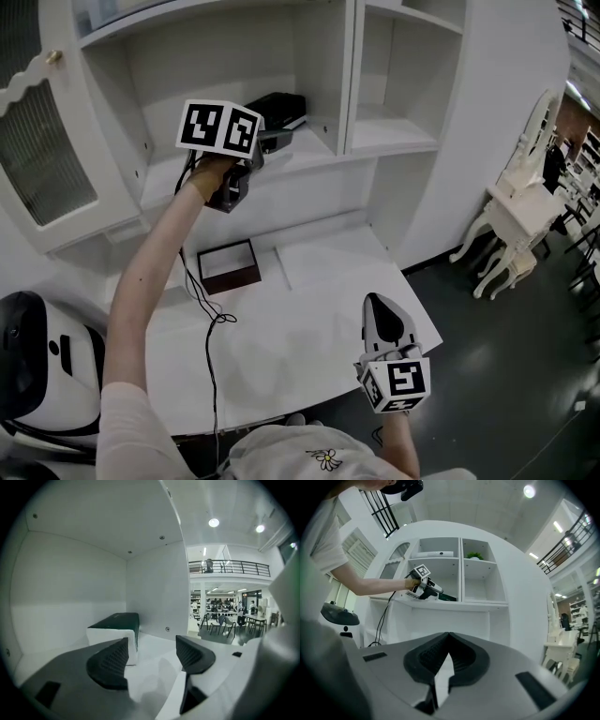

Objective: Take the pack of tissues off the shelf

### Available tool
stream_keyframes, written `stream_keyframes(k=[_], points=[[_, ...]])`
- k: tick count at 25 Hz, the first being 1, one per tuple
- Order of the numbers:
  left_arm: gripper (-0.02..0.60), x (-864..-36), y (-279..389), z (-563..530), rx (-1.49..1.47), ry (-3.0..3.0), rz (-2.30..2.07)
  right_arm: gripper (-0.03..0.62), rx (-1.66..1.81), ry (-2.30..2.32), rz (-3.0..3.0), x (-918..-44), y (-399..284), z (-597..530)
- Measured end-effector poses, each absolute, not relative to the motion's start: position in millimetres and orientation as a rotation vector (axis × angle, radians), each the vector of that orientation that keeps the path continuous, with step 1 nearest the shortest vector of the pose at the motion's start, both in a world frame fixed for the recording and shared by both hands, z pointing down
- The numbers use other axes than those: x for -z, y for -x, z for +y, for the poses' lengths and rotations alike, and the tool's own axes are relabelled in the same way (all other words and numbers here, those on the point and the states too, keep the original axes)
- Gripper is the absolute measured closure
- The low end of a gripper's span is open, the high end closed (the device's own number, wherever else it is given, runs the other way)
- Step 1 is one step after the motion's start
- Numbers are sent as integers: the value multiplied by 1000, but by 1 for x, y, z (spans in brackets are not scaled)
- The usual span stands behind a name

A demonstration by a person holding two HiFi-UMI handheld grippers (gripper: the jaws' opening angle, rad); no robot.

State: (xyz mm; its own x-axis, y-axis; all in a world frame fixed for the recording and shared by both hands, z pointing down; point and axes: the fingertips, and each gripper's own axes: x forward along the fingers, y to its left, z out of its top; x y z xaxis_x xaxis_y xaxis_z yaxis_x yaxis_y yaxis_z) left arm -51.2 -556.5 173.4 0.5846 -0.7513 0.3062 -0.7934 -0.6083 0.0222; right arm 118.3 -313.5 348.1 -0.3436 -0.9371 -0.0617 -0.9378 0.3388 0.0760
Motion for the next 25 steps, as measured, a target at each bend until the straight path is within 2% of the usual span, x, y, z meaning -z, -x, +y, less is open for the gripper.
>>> stream_keyframes(k=[4, 6, 10, 17, 25], points=[[257, -161, 65, -552, -312, -2669, -1414, 591, -141, 1792, 2564, -351, -119, -311], [194, -152, 78, -558, -235, -2644, -1517, 591, -126, 1773, 2565, -351, -116, -311], [158, -152, 89, -571, -217, -2605, -1554, 591, -135, 1734, 2575, -349, -108, -308], [158, -164, 97, -592, -312, -2593, -1457, 591, -101, 1786, 2539, -354, -128, -309], [158, -161, 122, -612, -226, -2528, -1457, 591, -53, 1790, 2530, -360, -135, -323]])
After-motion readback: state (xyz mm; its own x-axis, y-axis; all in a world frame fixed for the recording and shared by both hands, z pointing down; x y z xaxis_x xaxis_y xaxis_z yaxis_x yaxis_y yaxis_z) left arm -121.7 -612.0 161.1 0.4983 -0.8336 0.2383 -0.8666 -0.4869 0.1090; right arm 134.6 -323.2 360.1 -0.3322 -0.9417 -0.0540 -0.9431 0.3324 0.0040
